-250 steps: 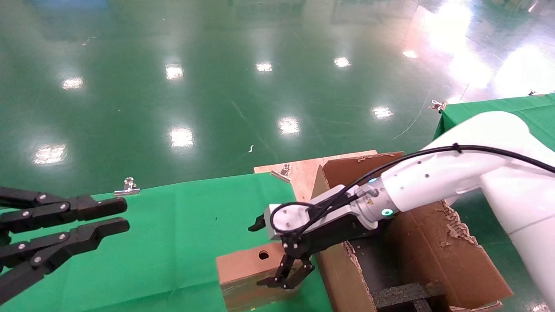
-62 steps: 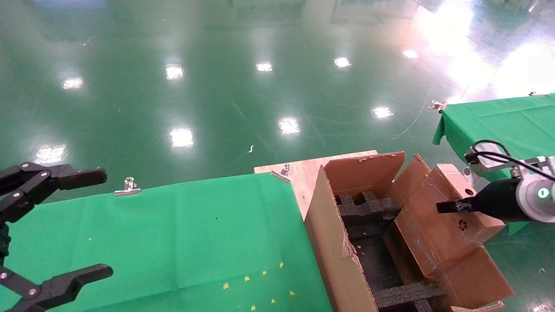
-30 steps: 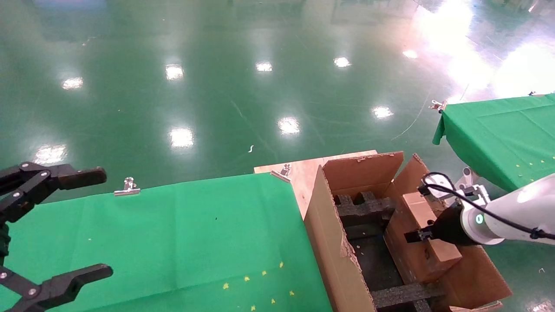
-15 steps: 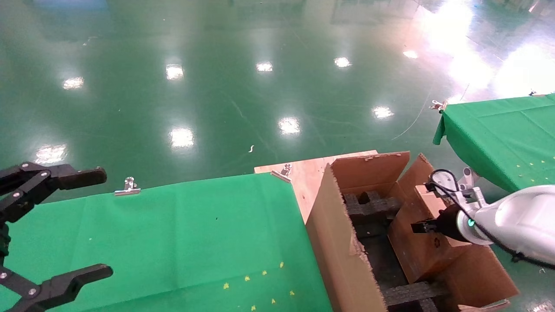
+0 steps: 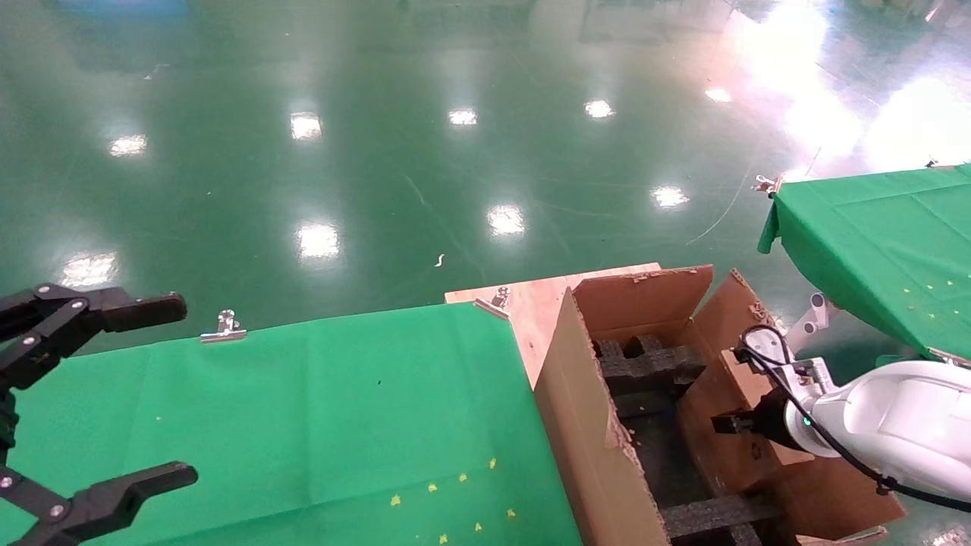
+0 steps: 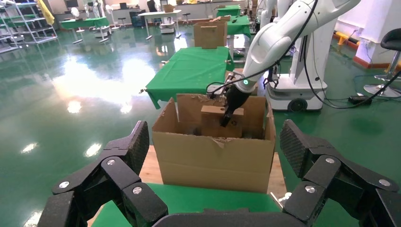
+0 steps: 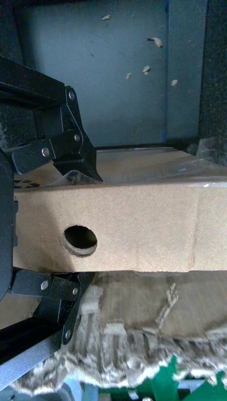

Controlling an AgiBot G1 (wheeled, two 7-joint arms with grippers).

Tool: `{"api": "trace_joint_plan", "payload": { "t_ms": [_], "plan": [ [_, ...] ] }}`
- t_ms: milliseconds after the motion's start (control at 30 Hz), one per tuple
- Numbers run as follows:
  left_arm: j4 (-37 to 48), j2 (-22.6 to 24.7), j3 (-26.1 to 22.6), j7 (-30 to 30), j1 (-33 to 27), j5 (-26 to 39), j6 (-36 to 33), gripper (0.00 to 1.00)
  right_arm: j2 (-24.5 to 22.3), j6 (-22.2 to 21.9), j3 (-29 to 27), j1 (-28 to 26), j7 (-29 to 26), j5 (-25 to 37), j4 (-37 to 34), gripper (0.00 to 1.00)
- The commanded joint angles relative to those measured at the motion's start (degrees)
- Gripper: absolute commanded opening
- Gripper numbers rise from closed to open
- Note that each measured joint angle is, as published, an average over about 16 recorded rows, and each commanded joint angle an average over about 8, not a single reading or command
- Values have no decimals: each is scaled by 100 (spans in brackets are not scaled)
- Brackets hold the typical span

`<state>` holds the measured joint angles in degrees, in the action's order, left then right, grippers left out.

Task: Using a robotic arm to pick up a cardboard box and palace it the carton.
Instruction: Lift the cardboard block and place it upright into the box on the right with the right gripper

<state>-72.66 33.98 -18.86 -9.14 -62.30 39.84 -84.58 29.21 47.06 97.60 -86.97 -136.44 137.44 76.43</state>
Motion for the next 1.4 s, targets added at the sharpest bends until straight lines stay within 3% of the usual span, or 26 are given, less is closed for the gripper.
{"api": "trace_joint_plan", "payload": {
  "t_ms": [33, 367, 733, 767, 1033, 1400],
  "plan": [
    [0, 0, 0, 0, 0, 0, 0, 100, 14, -38, 14, 51, -21, -9, -10, 0],
    [0, -1, -1, 1, 0, -1, 1, 100, 318, -607, 130, 388, 208, -180, -690, 0],
    [0, -1, -3, 1, -1, -2, 1, 100, 854, -1241, 296, 670, 976, -782, -1789, 0],
    [0, -1, -3, 1, -1, -2, 1, 100, 879, -1277, 305, 683, 1032, -824, -1845, 3],
    [2, -2, -3, 2, 1, -5, 3, 100, 1006, -1476, 345, 746, 1313, -1045, -2155, 99],
    [3, -2, -3, 2, 0, -6, 3, 100, 971, -1444, 326, 671, 1298, -1038, -2074, 100]
  ]
}}
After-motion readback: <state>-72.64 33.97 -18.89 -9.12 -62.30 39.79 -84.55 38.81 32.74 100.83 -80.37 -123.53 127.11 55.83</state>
